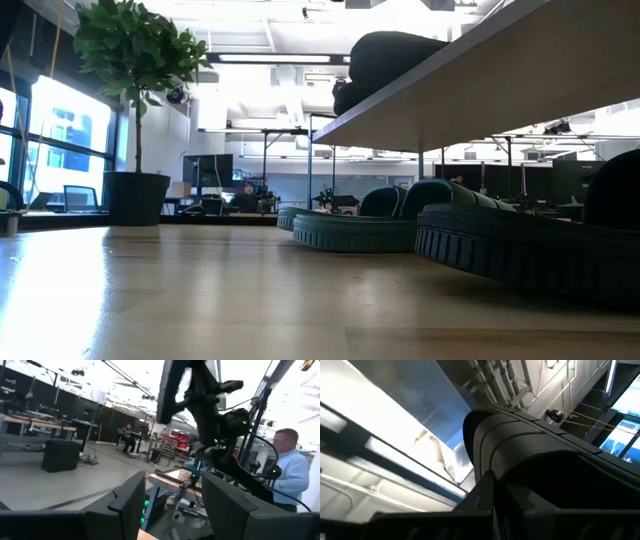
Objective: Pick and place slides into the shelf
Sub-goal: Put the black slides under the shelf
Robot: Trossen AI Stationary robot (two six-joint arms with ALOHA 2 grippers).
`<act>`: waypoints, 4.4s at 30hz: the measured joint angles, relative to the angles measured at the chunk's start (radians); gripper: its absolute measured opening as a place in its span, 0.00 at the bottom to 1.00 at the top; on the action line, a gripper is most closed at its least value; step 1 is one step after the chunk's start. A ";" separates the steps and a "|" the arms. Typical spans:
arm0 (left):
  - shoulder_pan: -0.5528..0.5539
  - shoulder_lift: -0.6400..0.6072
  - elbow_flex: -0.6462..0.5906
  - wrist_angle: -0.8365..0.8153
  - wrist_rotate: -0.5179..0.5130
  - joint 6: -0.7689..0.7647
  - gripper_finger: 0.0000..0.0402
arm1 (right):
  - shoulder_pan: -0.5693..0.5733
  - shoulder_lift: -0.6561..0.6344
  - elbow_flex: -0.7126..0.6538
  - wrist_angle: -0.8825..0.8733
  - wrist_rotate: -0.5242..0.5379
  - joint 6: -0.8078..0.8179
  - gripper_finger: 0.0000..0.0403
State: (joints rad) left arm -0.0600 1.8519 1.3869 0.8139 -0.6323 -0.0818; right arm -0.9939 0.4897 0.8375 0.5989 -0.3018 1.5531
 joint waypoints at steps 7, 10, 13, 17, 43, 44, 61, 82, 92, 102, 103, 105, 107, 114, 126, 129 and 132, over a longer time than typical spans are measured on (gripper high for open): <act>0.077 0.080 0.069 0.013 0.095 -0.119 0.44 | 0.013 0.049 -0.001 0.126 0.036 0.064 0.00; 0.112 0.108 0.115 0.010 0.184 -0.098 0.44 | 0.052 0.049 -0.001 0.129 0.116 0.046 0.00; 0.147 0.123 0.167 -0.016 0.272 -0.027 0.44 | 0.108 0.068 -0.001 0.132 0.156 0.028 0.00; 0.181 0.164 0.260 -0.033 0.299 0.082 0.44 | 0.209 0.133 -0.001 0.160 0.190 -0.002 0.00; 0.192 0.213 0.380 -0.138 0.194 0.241 0.44 | 0.591 0.378 -0.001 0.364 0.301 -0.184 0.00; 0.192 0.213 0.383 -0.143 0.194 0.250 0.44 | 0.597 0.382 -0.001 0.364 0.301 -0.185 0.00; 0.200 0.213 0.387 -0.129 0.153 0.231 0.55 | 0.677 0.403 -0.002 0.359 0.366 -0.362 0.00; 0.238 0.212 0.387 -0.137 0.171 0.111 0.70 | 0.748 0.478 -0.002 0.396 0.385 -0.440 0.00; 0.238 0.212 0.387 -0.136 0.172 0.110 0.44 | 0.748 0.473 -0.002 0.401 0.388 -0.455 0.00; 0.239 0.212 0.387 -0.110 0.172 0.088 0.14 | 0.748 0.473 -0.002 0.403 0.374 -0.460 0.00; 0.238 0.212 0.387 -0.108 0.172 0.080 0.14 | 0.748 0.473 -0.002 0.403 0.370 -0.462 0.00; 0.237 0.212 0.386 -0.106 0.172 0.074 0.14 | 0.748 0.473 -0.002 0.404 0.353 -0.463 0.01; 0.237 0.212 0.386 -0.105 0.175 0.074 0.14 | 0.748 0.472 -0.002 0.403 0.344 -0.465 0.02; 0.235 0.212 0.386 -0.077 0.179 0.074 0.13 | 0.748 0.471 -0.002 0.396 0.294 -0.492 0.11; 0.235 0.212 0.386 -0.077 0.178 0.042 0.13 | 0.748 0.456 -0.001 0.273 0.226 -0.511 0.33; 0.235 0.212 0.386 -0.077 0.191 0.042 0.13 | 0.748 0.436 -0.001 0.215 0.205 -0.512 0.36; 0.230 0.212 0.386 -0.075 0.197 0.042 0.13 | 0.748 0.404 -0.001 0.156 0.155 -0.519 0.38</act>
State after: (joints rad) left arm 0.1701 2.0644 1.7725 0.7386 -0.4354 -0.0397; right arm -0.2456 0.8934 0.8368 0.7553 -0.1470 1.0342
